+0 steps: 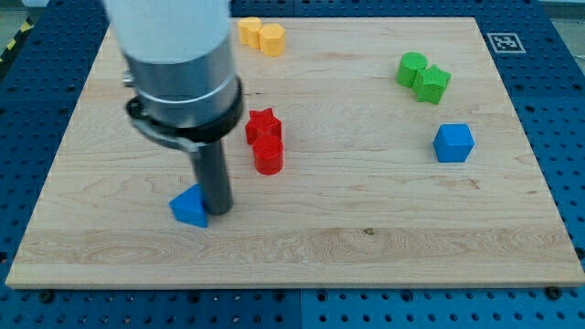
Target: Push the blue triangle towards the bottom left of the board
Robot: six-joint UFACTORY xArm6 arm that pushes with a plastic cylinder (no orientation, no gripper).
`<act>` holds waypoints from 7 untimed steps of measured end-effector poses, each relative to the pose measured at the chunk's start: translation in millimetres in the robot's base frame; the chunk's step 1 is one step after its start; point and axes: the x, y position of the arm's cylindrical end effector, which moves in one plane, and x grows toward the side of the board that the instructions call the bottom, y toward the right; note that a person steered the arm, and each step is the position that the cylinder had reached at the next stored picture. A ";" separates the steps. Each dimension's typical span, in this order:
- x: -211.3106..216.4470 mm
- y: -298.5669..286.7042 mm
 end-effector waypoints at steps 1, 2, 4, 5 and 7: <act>13.5 -28.7; 14.8 -33.2; -8.2 -49.8; 9.9 -60.5; -3.1 -33.6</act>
